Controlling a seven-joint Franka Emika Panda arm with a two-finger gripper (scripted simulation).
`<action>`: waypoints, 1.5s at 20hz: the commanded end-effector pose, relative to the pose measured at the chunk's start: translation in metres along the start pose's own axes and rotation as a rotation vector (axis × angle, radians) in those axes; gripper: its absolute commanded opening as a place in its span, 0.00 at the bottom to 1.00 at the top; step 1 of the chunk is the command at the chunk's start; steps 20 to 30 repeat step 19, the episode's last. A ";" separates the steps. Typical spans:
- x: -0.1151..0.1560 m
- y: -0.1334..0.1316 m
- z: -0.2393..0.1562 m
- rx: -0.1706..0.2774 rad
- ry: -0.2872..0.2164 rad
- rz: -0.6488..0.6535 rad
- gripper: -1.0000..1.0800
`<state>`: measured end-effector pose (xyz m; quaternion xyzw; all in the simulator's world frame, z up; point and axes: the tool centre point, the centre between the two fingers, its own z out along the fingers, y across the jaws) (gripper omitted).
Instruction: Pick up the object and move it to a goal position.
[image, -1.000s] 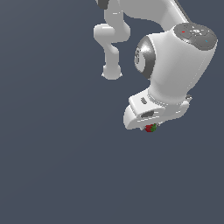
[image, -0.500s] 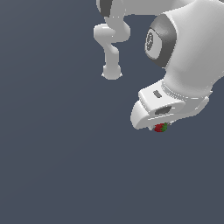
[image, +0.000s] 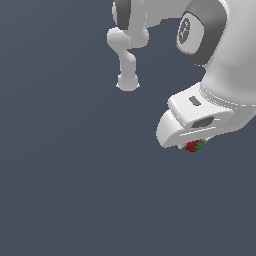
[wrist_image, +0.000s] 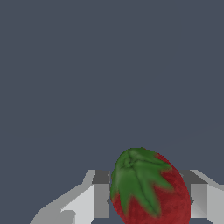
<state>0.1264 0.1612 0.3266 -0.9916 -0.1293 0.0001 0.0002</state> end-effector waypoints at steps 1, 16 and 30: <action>0.003 -0.001 -0.006 0.000 0.000 0.000 0.00; 0.011 -0.003 -0.016 0.000 0.000 0.000 0.00; 0.011 -0.003 -0.016 0.000 0.000 0.000 0.00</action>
